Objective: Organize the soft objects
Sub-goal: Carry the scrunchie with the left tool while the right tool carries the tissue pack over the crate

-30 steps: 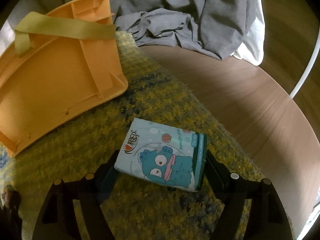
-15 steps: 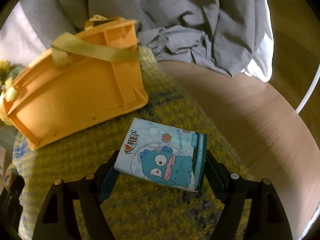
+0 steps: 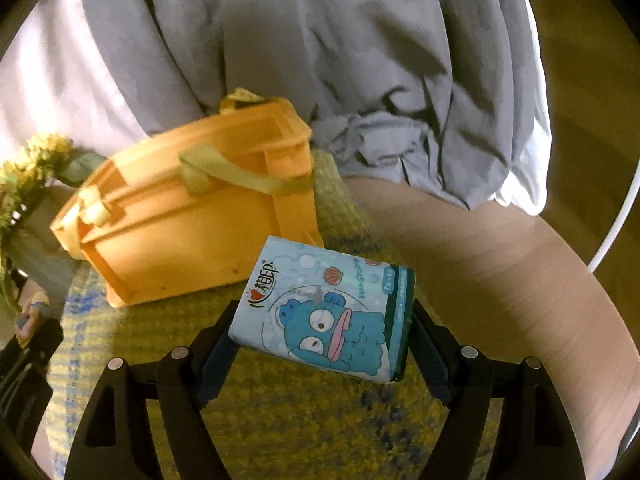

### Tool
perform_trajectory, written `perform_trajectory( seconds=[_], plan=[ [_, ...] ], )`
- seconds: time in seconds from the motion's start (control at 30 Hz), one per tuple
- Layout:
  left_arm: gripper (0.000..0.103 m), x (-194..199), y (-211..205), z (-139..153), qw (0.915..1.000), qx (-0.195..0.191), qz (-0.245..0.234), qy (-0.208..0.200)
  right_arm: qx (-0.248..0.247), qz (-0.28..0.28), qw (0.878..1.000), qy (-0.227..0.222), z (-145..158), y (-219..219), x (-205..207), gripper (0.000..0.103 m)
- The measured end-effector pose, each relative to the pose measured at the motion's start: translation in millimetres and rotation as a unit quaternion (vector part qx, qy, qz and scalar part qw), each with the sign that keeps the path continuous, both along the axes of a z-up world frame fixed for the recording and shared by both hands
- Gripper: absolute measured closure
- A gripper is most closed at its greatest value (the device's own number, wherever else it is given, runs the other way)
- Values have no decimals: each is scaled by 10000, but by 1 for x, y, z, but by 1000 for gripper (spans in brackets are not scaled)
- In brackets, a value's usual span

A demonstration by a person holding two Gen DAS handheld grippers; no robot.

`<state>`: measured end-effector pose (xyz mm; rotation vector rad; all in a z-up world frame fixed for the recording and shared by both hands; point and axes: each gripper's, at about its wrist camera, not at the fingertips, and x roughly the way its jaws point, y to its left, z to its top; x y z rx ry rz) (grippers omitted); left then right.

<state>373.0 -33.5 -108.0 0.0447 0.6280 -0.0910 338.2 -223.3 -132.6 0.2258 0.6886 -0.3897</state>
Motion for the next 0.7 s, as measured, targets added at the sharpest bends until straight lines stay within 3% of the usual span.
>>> perform_trajectory(
  seconds=[0.7],
  plan=[
    [53, -7, -8, 60, 9957, -250, -396, -802, -350, 580, 9921, -1053, 70, 13, -5, 24]
  ],
)
